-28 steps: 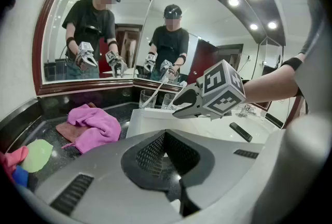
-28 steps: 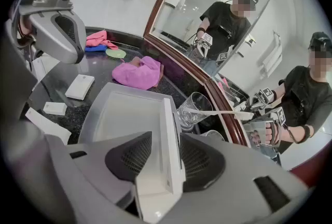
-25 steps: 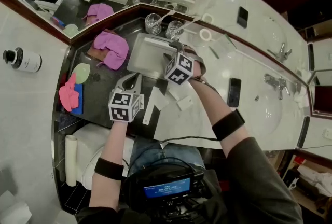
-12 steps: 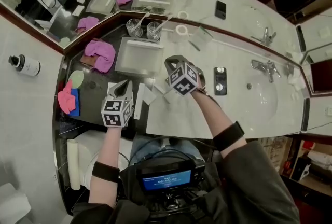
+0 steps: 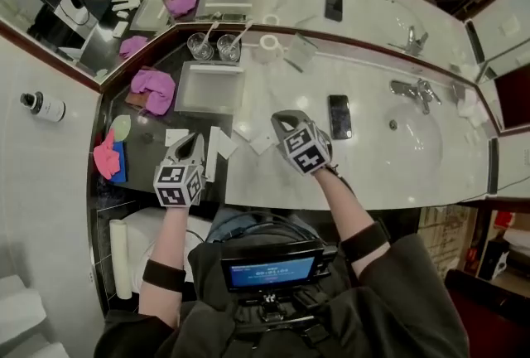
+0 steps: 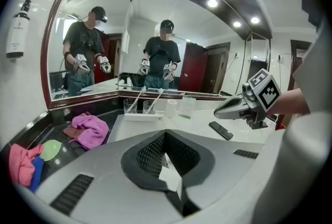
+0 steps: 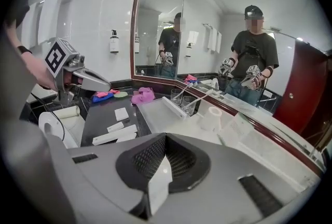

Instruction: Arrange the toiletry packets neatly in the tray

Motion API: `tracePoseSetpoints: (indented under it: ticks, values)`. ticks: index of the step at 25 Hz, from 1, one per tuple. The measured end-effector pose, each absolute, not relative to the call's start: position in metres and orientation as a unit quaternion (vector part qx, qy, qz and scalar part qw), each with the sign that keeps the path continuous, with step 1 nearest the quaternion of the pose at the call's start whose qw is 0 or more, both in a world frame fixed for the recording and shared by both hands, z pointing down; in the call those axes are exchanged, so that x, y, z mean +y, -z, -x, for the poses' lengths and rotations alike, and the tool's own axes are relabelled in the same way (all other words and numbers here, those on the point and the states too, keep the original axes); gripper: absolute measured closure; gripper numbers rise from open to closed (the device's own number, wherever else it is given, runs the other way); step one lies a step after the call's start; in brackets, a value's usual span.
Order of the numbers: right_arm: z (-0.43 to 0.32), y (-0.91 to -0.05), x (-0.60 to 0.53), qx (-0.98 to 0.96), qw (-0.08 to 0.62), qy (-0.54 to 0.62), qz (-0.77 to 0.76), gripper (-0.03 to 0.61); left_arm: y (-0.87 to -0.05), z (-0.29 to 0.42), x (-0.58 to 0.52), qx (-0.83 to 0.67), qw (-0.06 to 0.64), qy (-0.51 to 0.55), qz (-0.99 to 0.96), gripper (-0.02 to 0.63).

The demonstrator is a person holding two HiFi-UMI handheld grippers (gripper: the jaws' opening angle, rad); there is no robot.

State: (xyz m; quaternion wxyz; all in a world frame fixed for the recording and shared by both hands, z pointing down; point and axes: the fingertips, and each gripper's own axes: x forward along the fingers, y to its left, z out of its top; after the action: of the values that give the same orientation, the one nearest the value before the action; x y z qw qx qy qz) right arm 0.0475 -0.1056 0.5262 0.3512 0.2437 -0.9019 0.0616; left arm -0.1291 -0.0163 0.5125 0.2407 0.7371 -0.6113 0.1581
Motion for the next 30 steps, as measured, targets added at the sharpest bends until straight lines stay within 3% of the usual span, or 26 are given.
tracePoseSetpoints:
  ticks: [20, 26, 30]
  values:
    - [-0.085, -0.539, -0.057, -0.905, 0.333, -0.110, -0.242, 0.563, -0.532, 0.113, 0.013, -0.632, 0.262, -0.174, -0.709, 0.610]
    - [-0.082, -0.552, -0.049, -0.902, 0.340, -0.124, -0.236, 0.563, -0.577, 0.106, 0.015, -0.586, 0.326, -0.229, -0.705, 0.427]
    - [-0.081, -0.564, -0.043, -0.898, 0.348, -0.137, -0.233, 0.563, -0.610, 0.099, 0.013, -0.550, 0.352, -0.283, -0.702, 0.382]
